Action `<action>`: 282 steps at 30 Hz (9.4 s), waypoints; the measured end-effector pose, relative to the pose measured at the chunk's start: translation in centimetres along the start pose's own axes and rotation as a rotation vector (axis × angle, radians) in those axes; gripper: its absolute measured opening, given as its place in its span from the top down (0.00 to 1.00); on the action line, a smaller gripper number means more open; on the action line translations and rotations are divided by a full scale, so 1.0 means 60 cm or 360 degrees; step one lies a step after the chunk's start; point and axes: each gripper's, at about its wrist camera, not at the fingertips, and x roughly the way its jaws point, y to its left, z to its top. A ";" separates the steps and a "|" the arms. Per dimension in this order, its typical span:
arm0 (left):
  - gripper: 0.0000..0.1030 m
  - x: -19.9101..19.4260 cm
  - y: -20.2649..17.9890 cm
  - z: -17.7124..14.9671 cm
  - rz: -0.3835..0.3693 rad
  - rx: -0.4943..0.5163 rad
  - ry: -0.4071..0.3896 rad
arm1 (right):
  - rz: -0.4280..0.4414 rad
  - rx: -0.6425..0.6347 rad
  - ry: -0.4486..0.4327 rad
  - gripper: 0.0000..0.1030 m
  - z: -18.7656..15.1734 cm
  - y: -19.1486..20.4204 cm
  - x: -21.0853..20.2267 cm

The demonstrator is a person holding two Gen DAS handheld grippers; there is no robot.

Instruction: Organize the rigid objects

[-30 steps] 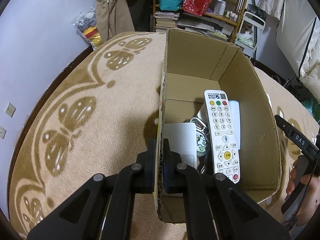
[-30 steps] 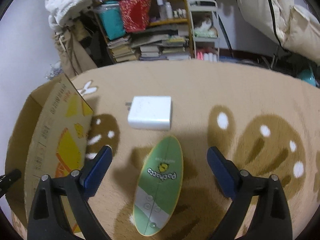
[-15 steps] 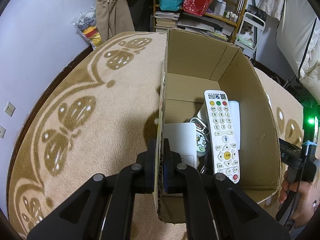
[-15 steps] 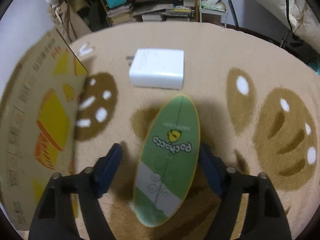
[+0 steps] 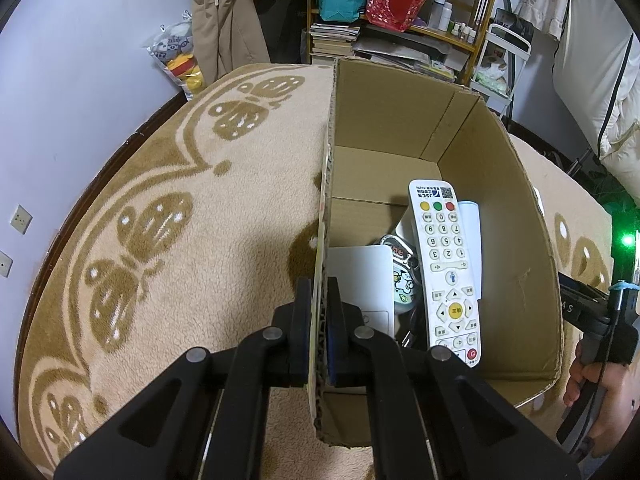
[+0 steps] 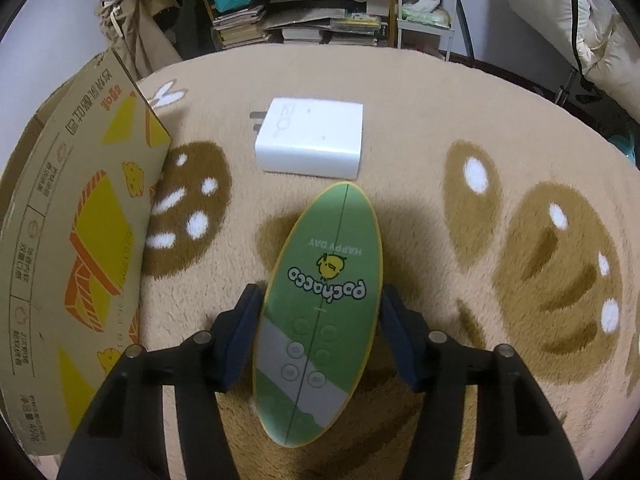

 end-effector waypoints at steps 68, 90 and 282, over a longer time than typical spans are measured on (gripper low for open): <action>0.92 -0.002 0.000 0.001 0.0013 0.0016 -0.0002 | 0.0620 -0.0391 -0.0370 0.39 -0.005 0.203 -0.156; 0.92 -0.002 -0.004 0.000 0.0008 0.0029 0.0000 | 0.0413 -0.0127 -0.0501 0.12 0.096 0.088 -0.161; 0.01 -0.400 -0.074 -0.117 0.0327 0.0191 -0.0900 | 0.0463 -0.0414 -0.0886 0.00 -0.146 0.053 -0.437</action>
